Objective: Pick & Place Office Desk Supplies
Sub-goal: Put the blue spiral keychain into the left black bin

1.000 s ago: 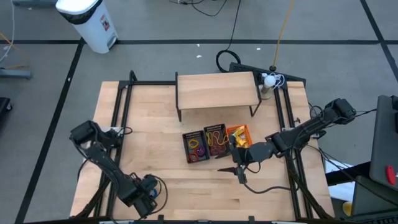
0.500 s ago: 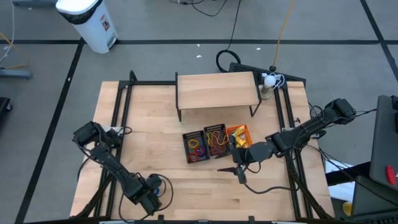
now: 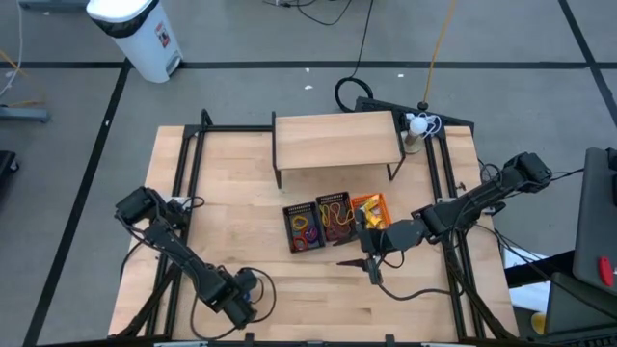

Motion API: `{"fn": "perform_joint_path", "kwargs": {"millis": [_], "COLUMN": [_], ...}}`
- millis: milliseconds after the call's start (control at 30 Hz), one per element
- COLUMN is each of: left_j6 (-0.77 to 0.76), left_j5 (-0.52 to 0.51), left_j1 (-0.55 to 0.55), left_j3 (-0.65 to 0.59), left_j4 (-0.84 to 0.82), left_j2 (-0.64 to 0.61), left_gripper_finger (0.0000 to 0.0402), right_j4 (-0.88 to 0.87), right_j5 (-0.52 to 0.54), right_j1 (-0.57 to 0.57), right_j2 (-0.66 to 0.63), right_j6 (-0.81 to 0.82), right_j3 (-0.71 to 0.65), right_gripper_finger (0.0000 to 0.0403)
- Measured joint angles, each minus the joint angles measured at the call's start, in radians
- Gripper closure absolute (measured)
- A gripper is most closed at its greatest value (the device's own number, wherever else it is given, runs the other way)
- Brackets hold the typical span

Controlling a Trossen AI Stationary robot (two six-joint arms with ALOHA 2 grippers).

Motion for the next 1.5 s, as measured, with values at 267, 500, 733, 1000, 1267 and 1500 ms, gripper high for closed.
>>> {"fn": "perform_joint_path", "kwargs": {"millis": [267, 500, 733, 1000, 1267, 1500], "left_j6": [0.001, -0.006, -0.005, 0.035, 0.042, 0.045], "left_j5": [0.095, 0.088, 0.073, 0.052, -0.172, -0.22], "left_j1": [0.018, 0.02, 0.024, 0.053, 0.032, -0.011], "left_j3": [0.0, 0.0, 0.0, 0.001, 0.002, 0.002], "left_j4": [-0.019, -0.05, -0.096, -0.098, -0.1, -0.048], "left_j2": [0.0, 0.0, 0.0, -0.054, -0.187, -0.204], "left_gripper_finger": [0.0108, 0.0108, 0.0108, 0.0108, 0.0108, 0.0108], "right_j4": [0.0, 0.0, 0.0, 0.0, -0.007, -0.02], "right_j5": [0.0, 0.0, 0.0, 0.0, -0.003, -0.003], "right_j1": [0.0, 0.0, 0.0, 0.0, 0.0, 0.0], "right_j2": [0.0, 0.0, 0.0, 0.0, 0.0, 0.0], "right_j6": [0.0, 0.0, 0.0, 0.0, 0.0, 0.0], "right_j3": [0.0, 0.0, 0.0, 0.0, 0.001, 0.001], "right_gripper_finger": [0.0191, 0.0192, 0.0192, 0.0192, 0.0192, 0.0192]}}
